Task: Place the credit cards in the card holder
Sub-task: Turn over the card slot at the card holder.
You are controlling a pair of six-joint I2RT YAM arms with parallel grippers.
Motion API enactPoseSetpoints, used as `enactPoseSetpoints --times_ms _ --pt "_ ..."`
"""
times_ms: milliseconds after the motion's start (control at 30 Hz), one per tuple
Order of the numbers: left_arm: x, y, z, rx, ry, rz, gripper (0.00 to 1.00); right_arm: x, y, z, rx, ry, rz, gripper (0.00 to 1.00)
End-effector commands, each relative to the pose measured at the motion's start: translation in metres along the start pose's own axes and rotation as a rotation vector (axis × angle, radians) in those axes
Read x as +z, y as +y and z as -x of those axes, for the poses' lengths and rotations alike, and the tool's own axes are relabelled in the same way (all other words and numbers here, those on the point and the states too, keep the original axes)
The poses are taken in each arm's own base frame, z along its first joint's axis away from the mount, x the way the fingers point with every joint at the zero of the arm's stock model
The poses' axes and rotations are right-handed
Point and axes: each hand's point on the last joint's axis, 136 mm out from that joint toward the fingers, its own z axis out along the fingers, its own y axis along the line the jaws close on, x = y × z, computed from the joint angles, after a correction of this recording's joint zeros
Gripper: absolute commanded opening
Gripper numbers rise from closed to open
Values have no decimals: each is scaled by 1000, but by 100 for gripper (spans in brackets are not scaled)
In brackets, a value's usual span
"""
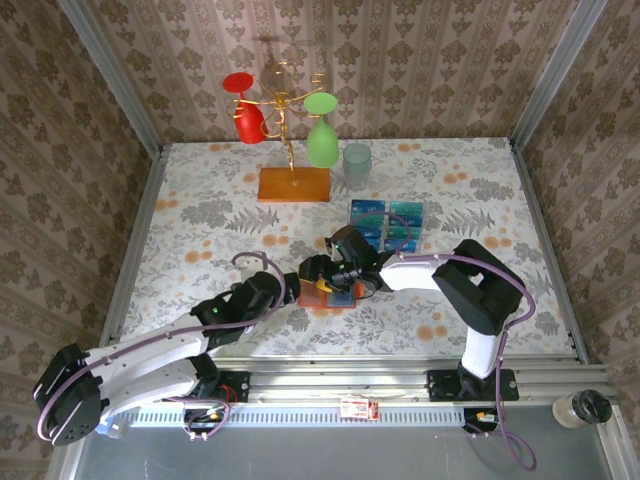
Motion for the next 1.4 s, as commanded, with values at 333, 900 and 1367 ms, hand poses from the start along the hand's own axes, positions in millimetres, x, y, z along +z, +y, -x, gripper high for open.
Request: enactPoseSetpoints --times_ms 333,900,1367 --pt "16 -18 0 55 50 5 100 -30 -18 2 -1 -20 -8 47" --pt "41 -37 -12 228 161 35 100 -52 -44 9 -27 -36 -106 1" --pt "49 -12 -33 239 192 107 100 -55 -87 4 27 -42 -183 0"
